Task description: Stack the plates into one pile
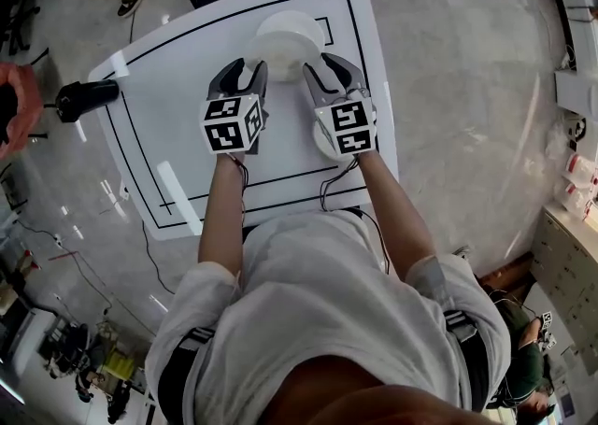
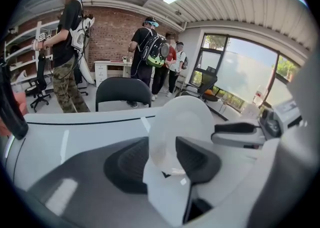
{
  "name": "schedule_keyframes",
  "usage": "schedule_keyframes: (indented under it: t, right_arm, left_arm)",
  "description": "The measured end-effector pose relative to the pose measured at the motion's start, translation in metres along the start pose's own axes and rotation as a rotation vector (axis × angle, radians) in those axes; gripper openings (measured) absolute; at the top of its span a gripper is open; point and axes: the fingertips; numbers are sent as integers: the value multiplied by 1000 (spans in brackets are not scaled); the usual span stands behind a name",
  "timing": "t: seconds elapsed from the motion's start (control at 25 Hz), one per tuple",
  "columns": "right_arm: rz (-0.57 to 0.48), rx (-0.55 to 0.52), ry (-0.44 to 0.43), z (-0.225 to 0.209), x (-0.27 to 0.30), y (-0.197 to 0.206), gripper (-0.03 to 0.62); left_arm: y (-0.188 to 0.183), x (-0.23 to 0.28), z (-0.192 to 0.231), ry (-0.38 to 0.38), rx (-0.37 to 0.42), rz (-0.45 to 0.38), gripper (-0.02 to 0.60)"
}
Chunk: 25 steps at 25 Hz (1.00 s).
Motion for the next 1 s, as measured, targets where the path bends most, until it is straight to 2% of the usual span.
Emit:
schedule_keyframes:
  t: [1.0]
  right_arm:
    - [46,30,13,-27,30,17,149]
  left_arm:
    - [5,53,5,10,36,73,158]
Point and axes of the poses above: the fingertips, and each gripper's own axes: x forward along the fingers, z to its left, y out of its underside, and after that the axes turned 3 degrees about y, right-handed
